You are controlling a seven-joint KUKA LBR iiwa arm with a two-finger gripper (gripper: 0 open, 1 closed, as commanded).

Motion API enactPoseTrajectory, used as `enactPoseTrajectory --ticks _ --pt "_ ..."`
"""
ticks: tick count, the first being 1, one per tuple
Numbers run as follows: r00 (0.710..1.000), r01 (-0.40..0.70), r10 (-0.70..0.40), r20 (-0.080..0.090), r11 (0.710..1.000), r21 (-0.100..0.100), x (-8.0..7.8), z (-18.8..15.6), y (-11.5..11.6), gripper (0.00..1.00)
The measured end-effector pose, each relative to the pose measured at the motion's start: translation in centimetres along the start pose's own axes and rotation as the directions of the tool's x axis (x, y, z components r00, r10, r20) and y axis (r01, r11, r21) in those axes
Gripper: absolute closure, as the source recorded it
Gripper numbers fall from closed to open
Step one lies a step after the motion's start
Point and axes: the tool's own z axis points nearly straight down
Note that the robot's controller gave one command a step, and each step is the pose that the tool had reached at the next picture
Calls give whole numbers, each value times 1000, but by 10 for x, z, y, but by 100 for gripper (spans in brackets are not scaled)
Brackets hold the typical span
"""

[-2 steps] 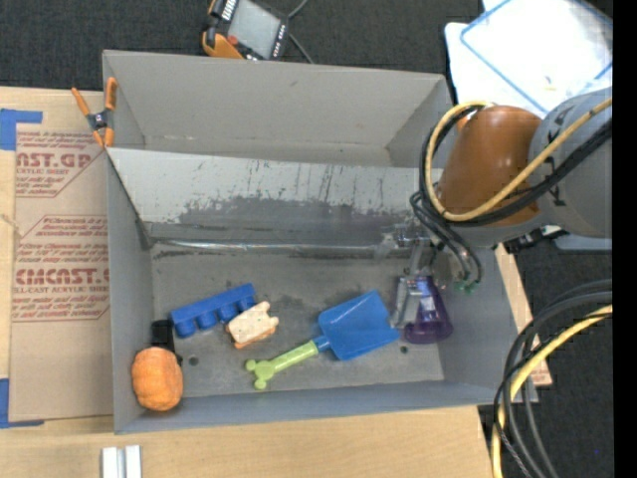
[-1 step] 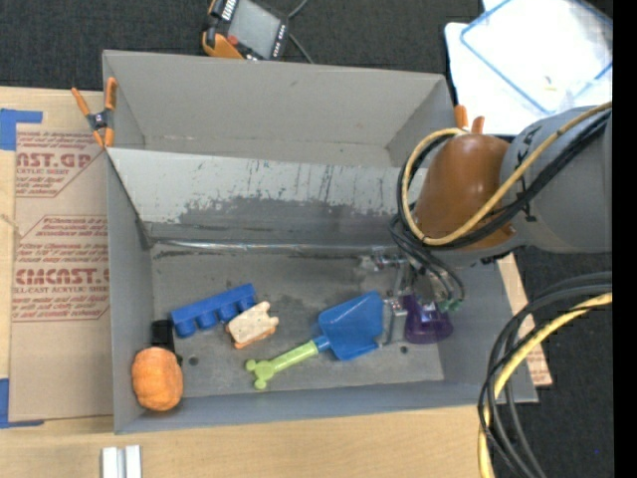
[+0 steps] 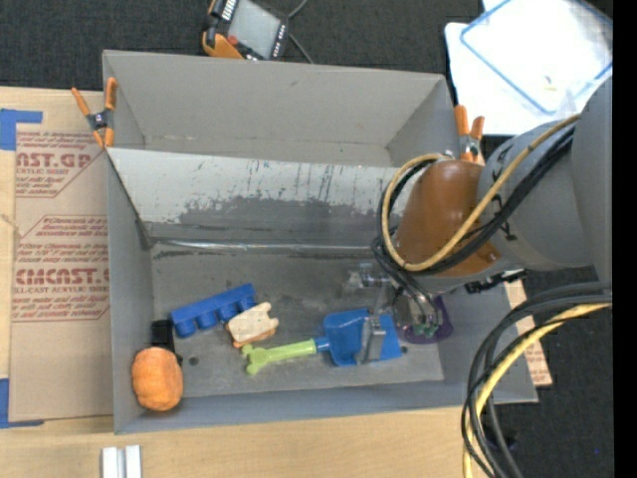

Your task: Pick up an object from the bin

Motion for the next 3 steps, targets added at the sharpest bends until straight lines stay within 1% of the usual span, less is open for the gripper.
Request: enactPoseTrajectory --ticks 1,2,3 --pt "989 150 -150 -4 989 0 18 6 8 0" --pt "998 57 -57 5 998 0 -3 6 57 100" --pt "998 57 -57 5 998 0 -3 6 57 100"
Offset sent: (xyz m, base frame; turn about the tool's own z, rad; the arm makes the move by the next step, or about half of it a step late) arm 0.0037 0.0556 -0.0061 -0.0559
